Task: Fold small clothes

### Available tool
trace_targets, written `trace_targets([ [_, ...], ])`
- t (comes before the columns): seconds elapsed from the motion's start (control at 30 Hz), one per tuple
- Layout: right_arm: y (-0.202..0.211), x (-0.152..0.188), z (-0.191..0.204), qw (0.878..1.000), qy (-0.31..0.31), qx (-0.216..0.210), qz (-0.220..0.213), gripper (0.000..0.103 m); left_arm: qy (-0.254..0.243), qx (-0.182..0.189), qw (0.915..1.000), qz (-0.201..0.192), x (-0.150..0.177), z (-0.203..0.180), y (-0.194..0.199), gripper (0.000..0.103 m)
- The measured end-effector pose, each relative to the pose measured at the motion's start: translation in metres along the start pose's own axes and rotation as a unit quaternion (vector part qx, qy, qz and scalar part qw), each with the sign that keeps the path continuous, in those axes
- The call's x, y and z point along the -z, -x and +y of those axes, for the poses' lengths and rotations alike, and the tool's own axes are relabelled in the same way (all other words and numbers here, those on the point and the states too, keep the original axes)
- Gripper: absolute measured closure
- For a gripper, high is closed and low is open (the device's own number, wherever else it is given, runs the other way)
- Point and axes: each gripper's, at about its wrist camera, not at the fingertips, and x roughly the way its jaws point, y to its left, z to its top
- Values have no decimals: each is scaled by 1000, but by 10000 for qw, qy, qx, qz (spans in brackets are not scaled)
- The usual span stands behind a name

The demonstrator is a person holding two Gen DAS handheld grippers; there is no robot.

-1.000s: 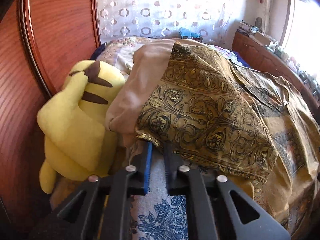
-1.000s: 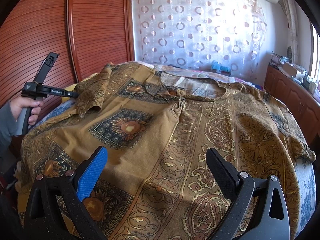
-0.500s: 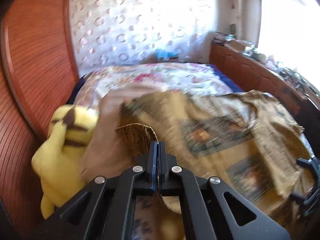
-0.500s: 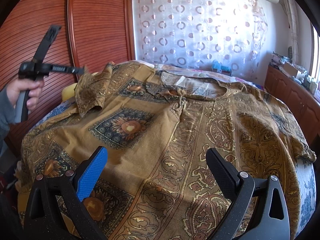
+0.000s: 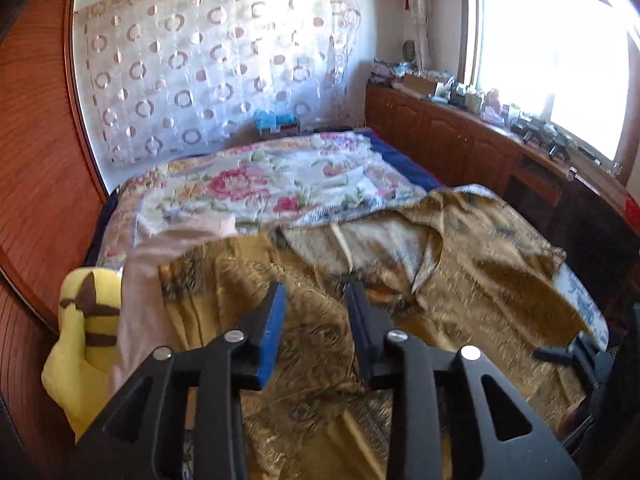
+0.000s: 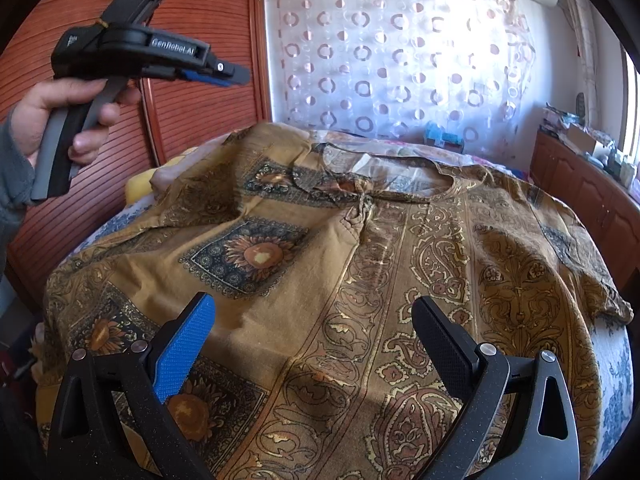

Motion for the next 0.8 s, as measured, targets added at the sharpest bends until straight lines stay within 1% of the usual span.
trace_targets([
  [0.13, 0, 0, 0, 10000, -4, 4, 5, 3, 74, -285, 9990, 339, 29, 13, -18, 70],
  [0.27, 0, 0, 0, 10000, -8, 4, 12, 3, 248, -424, 9967, 641, 56, 23, -39, 70],
  [0.37, -1, 0, 0, 10000, 0, 1, 32, 3, 346, -449, 9952, 799, 71, 23, -53, 70],
  [0.43, -1, 0, 0, 10000, -1, -5, 43, 3, 391, -452, 9948, 830, 77, 24, -58, 70],
  [0.63, -1, 0, -1, 10000, -10, -18, 57, 3, 314, -575, 9952, 727, 82, 17, -62, 70],
  [0.7, -2, -1, -3, 10000, -31, -28, 66, 3, 241, -649, 9956, 631, 83, 15, -63, 69],
  [0.8, -3, -1, -6, 9999, -82, -69, 115, 3, 63, -795, 9948, 635, 83, 9, -66, 67],
])
